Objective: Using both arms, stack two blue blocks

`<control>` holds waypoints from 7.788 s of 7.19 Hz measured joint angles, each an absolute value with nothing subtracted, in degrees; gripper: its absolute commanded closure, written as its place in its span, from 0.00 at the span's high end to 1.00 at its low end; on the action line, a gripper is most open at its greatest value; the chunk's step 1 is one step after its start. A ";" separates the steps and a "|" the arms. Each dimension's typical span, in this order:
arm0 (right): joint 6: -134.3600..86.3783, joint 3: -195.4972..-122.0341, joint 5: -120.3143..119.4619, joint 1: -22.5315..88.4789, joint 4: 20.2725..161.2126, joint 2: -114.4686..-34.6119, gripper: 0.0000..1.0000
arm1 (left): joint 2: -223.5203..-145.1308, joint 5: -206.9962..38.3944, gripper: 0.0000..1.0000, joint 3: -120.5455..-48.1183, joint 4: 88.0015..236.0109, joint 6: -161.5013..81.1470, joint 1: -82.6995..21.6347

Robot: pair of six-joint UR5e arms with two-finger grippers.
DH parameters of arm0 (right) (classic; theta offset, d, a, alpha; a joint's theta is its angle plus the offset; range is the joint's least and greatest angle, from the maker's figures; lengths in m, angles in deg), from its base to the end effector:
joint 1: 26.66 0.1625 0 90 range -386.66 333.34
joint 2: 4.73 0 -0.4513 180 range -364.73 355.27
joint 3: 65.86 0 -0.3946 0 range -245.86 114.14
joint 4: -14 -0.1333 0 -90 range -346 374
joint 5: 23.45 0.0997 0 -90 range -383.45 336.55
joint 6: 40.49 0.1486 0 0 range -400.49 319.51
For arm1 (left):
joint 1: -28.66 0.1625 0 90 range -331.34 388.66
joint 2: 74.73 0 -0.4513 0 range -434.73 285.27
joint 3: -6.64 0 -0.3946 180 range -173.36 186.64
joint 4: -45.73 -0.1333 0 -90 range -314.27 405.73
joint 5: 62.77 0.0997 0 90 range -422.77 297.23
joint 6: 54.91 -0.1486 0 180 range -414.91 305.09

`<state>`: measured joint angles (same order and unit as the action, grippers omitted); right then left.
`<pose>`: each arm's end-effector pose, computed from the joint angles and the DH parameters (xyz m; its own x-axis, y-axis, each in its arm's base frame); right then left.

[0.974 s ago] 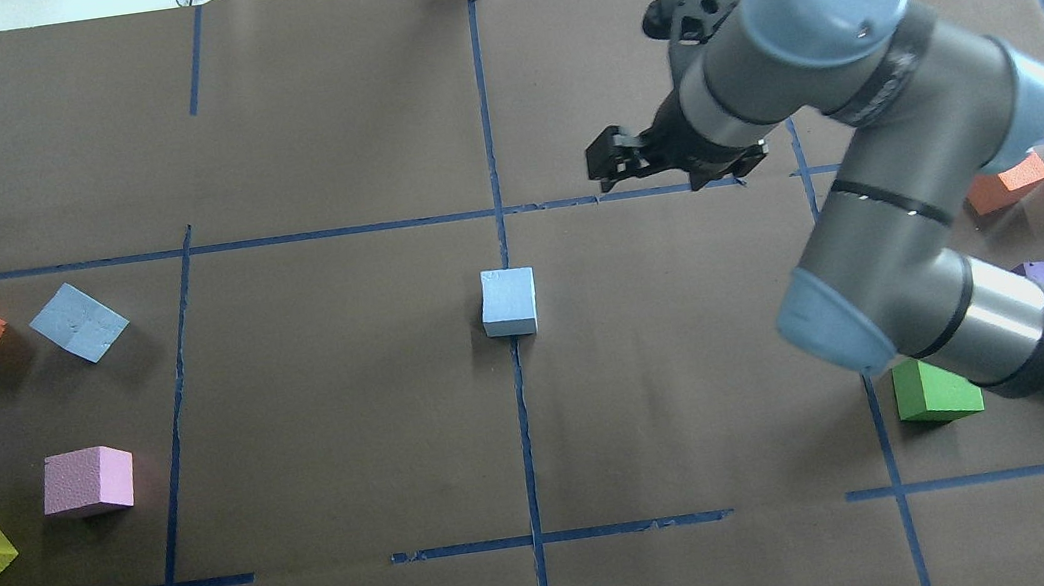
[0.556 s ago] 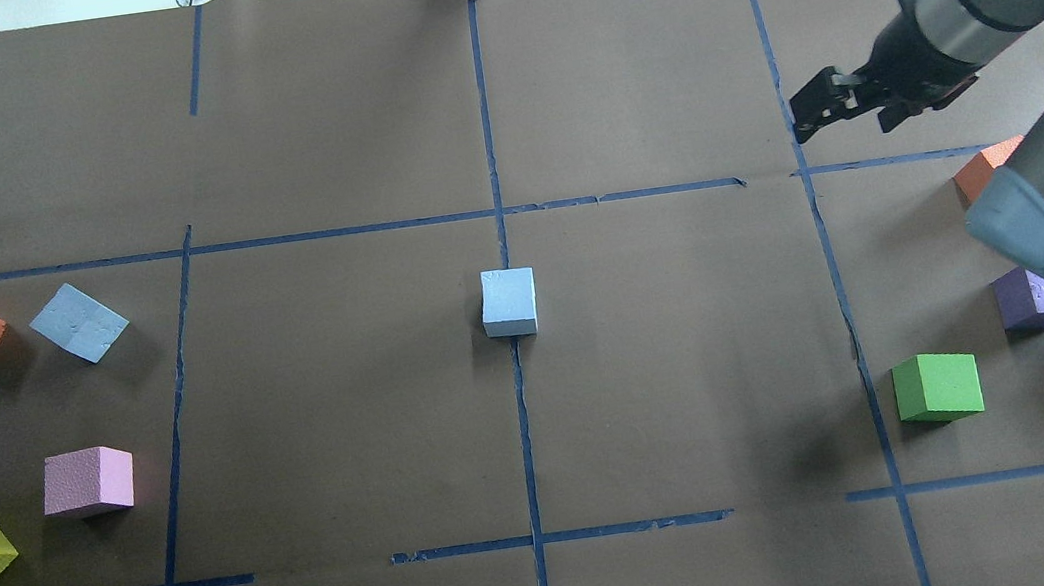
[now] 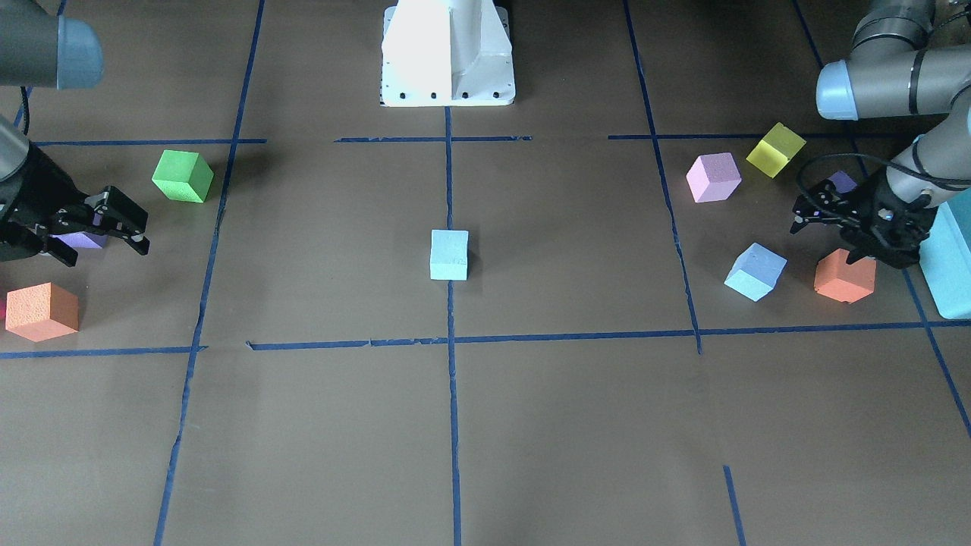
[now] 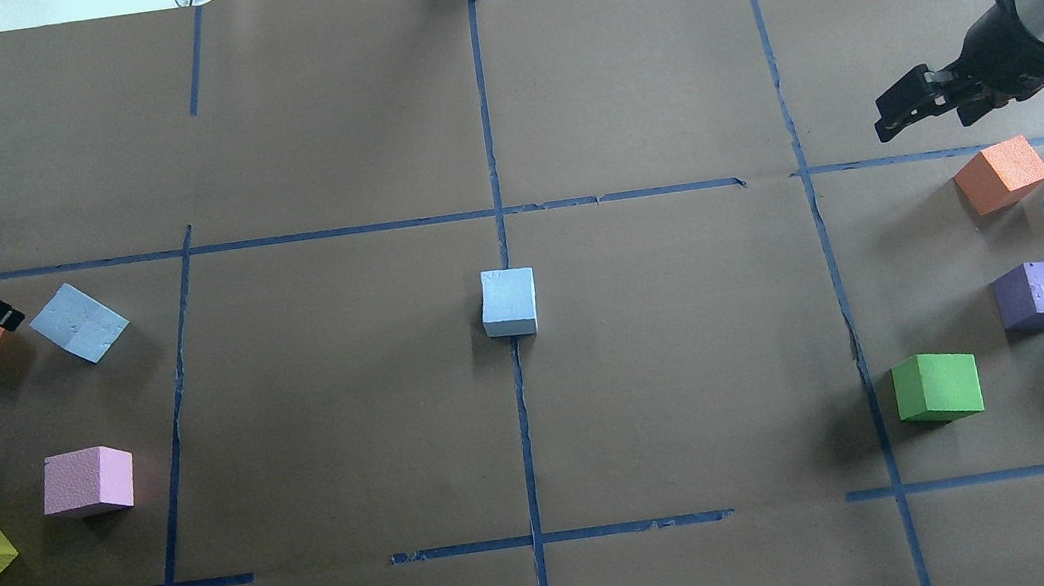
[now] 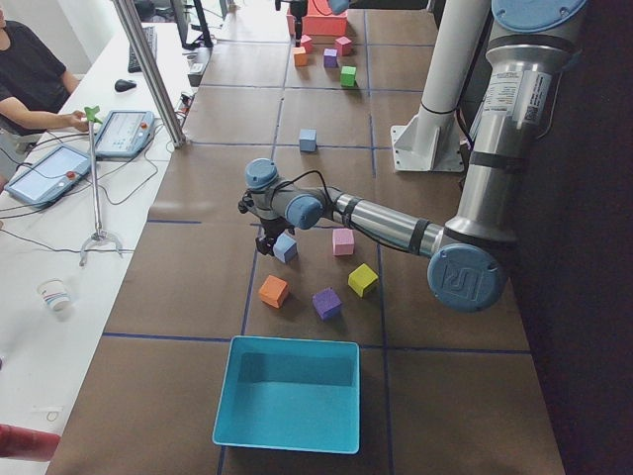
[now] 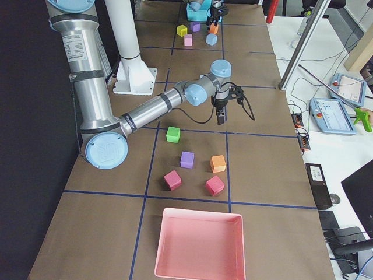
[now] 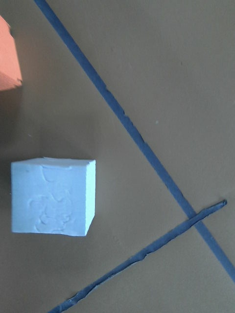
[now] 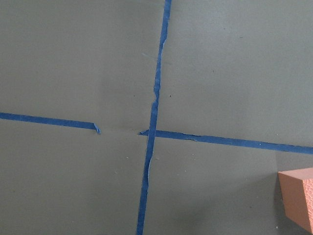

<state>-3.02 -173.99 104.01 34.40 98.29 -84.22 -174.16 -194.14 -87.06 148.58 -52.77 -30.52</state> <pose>-0.2419 -0.5262 0.4582 0.6626 -0.1037 0.7418 -0.0045 0.9898 0.1424 0.2756 -0.5304 0.5746 0.5130 0.6039 -0.6101 -0.4417 0.7951 0.4156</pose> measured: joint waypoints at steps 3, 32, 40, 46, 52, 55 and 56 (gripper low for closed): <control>-3.13 -173.81 103.94 34.35 98.28 -84.33 1.00 | -174.64 -194.08 1.00 -85.69 149.74 -51.15 -28.33; -2.44 -173.09 103.55 34.34 94.86 -88.09 1.00 | -221.99 -180.39 0.17 -72.25 128.68 4.24 -3.37; -2.36 -173.00 103.49 34.22 94.86 -88.09 1.00 | -221.37 -178.35 0.21 -71.18 131.47 4.39 -3.51; -2.35 -172.74 103.47 34.16 94.86 -88.05 1.00 | -221.11 -178.34 1.00 -70.76 134.17 4.31 -3.51; -2.70 -172.48 103.48 34.12 94.76 -87.92 1.00 | -218.91 -178.45 1.00 -80.12 129.54 3.68 -8.21; -5.93 -172.49 104.32 36.26 94.81 -88.67 1.00 | -200.32 -180.61 1.00 -98.30 128.23 -11.07 -15.80; -8.74 -172.32 105.50 38.46 95.00 -89.33 1.00 | -194.27 -183.70 1.00 -101.41 128.32 -19.12 -19.87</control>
